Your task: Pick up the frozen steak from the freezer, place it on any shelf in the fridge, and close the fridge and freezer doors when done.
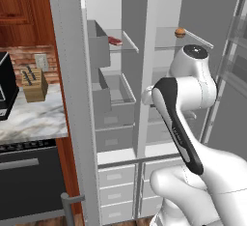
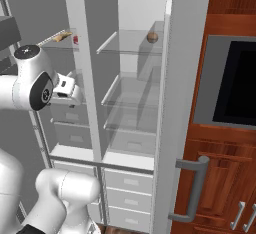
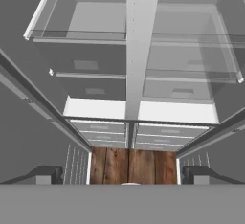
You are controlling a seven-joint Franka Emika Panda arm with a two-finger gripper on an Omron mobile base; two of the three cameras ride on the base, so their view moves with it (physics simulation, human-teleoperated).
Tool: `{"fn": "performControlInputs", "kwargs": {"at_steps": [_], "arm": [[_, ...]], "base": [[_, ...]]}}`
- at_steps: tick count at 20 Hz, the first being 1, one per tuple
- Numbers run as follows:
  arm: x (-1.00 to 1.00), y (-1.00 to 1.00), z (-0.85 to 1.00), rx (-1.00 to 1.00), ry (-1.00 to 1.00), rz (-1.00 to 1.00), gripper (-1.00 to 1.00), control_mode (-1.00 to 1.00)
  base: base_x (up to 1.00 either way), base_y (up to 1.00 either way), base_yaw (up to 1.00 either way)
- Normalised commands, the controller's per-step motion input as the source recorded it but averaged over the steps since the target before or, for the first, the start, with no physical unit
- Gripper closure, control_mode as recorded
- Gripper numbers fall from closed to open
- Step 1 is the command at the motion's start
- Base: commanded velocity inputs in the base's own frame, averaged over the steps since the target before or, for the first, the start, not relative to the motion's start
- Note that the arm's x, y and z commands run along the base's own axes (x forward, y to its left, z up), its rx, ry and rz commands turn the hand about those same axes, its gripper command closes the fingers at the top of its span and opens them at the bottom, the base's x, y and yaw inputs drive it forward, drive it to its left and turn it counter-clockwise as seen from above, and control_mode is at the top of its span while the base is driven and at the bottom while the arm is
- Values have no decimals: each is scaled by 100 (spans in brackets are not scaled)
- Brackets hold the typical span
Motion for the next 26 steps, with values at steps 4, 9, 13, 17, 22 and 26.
{"fn": "performControlInputs", "kwargs": {"at_steps": [4, 9, 13, 17, 22, 26], "arm": [[0, 0, 0, 0, 0, 0, -100, -100], [0, 3, 0, 0, 0, 0, -100, -100], [0, 11, 0, 0, -1, 0, -100, -100], [0, 19, 0, 0, 0, 0, -100, -100], [0, 8, 0, 0, 0, 0, -100, 100], [0, 0, 0, 0, 0, 0, -100, 100]], "base": [[0, 0, 0], [0, 0, 0], [0, 0, 0], [0, 0, 0], [7, 29, 0], [27, 25, 0]]}}
